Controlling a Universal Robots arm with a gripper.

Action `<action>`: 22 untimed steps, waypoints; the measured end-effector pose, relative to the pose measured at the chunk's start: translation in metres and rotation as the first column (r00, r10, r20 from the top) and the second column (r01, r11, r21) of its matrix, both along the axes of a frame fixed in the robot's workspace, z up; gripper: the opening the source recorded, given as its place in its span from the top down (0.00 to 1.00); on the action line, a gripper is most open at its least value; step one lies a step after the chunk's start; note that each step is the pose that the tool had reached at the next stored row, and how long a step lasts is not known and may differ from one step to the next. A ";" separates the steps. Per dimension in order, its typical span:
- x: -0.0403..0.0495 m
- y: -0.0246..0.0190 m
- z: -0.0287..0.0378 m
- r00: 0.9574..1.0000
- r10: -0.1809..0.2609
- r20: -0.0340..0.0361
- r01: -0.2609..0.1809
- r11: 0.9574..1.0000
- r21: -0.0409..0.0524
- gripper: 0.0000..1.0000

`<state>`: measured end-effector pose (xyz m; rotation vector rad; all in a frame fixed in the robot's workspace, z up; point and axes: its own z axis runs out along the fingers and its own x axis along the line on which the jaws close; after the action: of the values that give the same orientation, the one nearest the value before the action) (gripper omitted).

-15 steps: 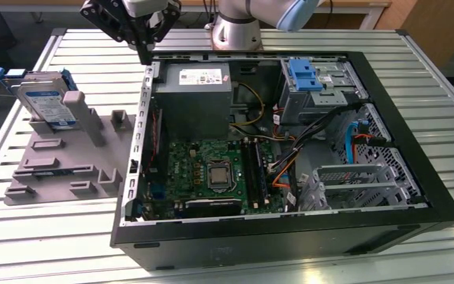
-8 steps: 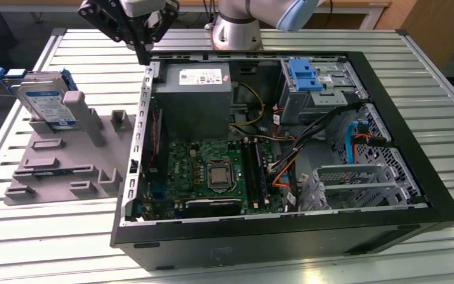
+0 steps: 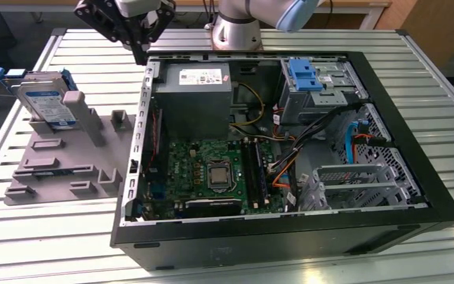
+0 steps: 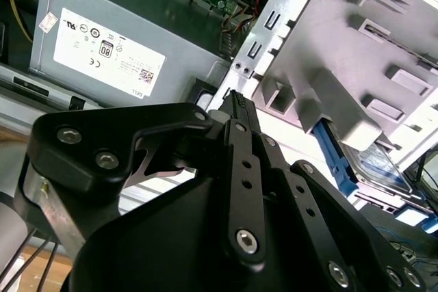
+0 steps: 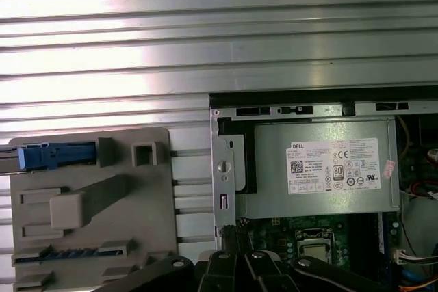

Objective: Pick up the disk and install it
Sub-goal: 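Reach for the disk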

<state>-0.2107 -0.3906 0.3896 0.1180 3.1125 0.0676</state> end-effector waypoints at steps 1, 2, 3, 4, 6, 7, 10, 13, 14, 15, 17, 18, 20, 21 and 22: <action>-0.0005 0.0000 0.0000 1.000 0.000 0.000 0.000 1.000 0.000 0.89; -0.0010 0.0000 -0.0001 1.000 0.000 0.000 0.000 1.000 0.000 0.89; -0.0014 0.0000 -0.0001 1.000 0.000 0.000 0.000 1.000 0.000 0.89; -0.0018 0.0000 -0.0001 1.000 0.000 0.000 0.000 1.000 0.000 0.89; -0.0026 0.0001 -0.0001 1.000 0.000 0.000 0.000 1.000 0.000 0.89; -0.0030 0.0001 -0.0002 1.000 0.000 0.000 0.000 1.000 0.000 0.89; -0.0043 0.0001 -0.0002 1.000 0.000 0.000 0.000 1.000 0.000 0.89; -0.0055 0.0001 -0.0003 1.000 0.000 0.000 0.000 1.000 0.000 0.89; -0.0060 0.0001 -0.0003 1.000 0.000 0.000 0.000 1.000 0.000 0.89; -0.0065 0.0001 -0.0003 1.000 0.000 0.000 0.000 1.000 0.000 0.89; -0.0075 0.0001 -0.0004 1.000 0.000 0.000 0.000 1.000 0.000 0.89; -0.0081 0.0001 -0.0004 1.000 0.000 0.000 0.000 1.000 0.000 0.89; -0.0091 0.0001 -0.0005 1.000 0.000 0.000 0.000 1.000 0.000 0.89; -0.0096 0.0001 -0.0005 1.000 0.000 0.000 0.000 1.000 0.000 0.89; -0.0102 0.0001 -0.0005 1.000 0.000 0.000 0.000 1.000 0.000 0.89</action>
<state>-0.2209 -0.3905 0.3891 0.1179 3.1125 0.0677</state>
